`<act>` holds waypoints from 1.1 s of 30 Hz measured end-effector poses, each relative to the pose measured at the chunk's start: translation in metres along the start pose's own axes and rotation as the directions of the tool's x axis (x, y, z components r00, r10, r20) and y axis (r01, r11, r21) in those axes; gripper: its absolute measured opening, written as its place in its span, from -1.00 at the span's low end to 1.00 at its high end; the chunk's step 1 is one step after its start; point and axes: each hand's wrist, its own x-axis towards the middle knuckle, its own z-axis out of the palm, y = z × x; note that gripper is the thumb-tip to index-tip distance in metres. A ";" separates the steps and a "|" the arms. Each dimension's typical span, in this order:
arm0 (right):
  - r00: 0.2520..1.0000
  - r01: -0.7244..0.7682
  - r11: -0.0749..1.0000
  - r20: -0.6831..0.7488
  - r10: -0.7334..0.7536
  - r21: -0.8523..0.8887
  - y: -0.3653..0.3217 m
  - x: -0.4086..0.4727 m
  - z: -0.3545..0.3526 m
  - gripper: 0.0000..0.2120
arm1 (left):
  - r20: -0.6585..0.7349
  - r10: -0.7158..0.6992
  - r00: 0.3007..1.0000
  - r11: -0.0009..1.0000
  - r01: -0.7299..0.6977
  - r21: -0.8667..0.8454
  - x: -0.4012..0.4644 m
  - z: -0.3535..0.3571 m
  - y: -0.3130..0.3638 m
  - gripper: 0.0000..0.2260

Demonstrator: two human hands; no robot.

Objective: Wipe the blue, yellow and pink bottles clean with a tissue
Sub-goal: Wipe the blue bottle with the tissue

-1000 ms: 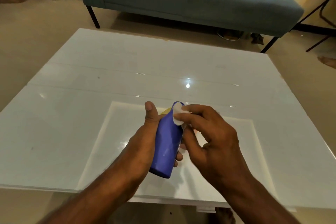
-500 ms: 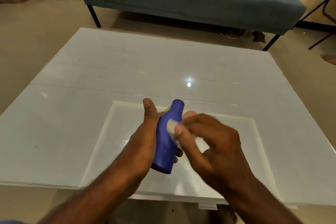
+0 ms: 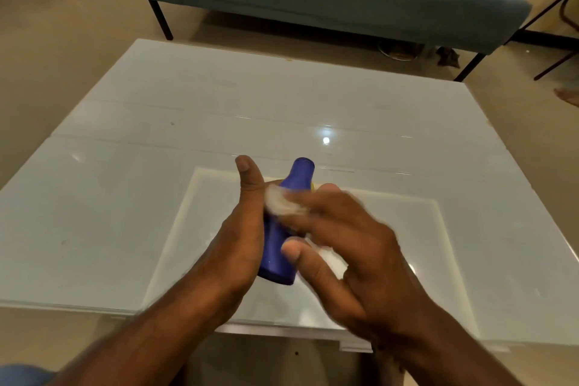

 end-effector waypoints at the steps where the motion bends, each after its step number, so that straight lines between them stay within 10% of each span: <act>1: 0.998 0.064 0.998 0.022 -0.064 0.022 -0.004 -0.002 0.001 -0.61 | -0.015 -0.007 1.000 1.000 0.007 -0.014 0.000 -0.002 0.001 -0.17; 7: 0.991 -0.100 0.989 -0.102 0.089 -0.106 0.011 0.003 -0.003 -0.67 | -0.004 -0.039 0.999 0.999 0.039 -0.010 0.001 0.003 0.001 -0.26; 12: 0.991 0.128 0.992 0.027 -0.128 -0.012 -0.005 -0.004 0.002 -0.61 | -0.002 -0.009 1.000 1.000 0.009 -0.003 -0.002 0.000 0.001 -0.17; 18: 0.986 -0.164 0.981 -0.046 0.160 -0.104 0.011 0.002 -0.001 -0.57 | 0.008 -0.041 0.999 0.999 0.041 -0.019 0.000 0.005 0.001 -0.27; 23: 0.997 0.078 0.996 0.028 -0.077 -0.034 -0.002 -0.004 0.001 -0.60 | -0.004 -0.014 1.000 1.000 0.014 -0.001 -0.001 0.001 0.001 -0.21; 28: 0.976 -0.216 0.973 -0.057 0.212 -0.084 0.014 0.002 -0.003 -0.55 | 0.038 -0.039 0.999 0.999 0.039 -0.003 -0.002 0.009 0.001 -0.27; 33: 0.995 0.088 0.996 0.041 -0.089 0.013 -0.002 -0.005 0.000 -0.60 | 0.026 -0.007 1.000 0.999 0.007 0.037 -0.005 0.002 0.002 -0.14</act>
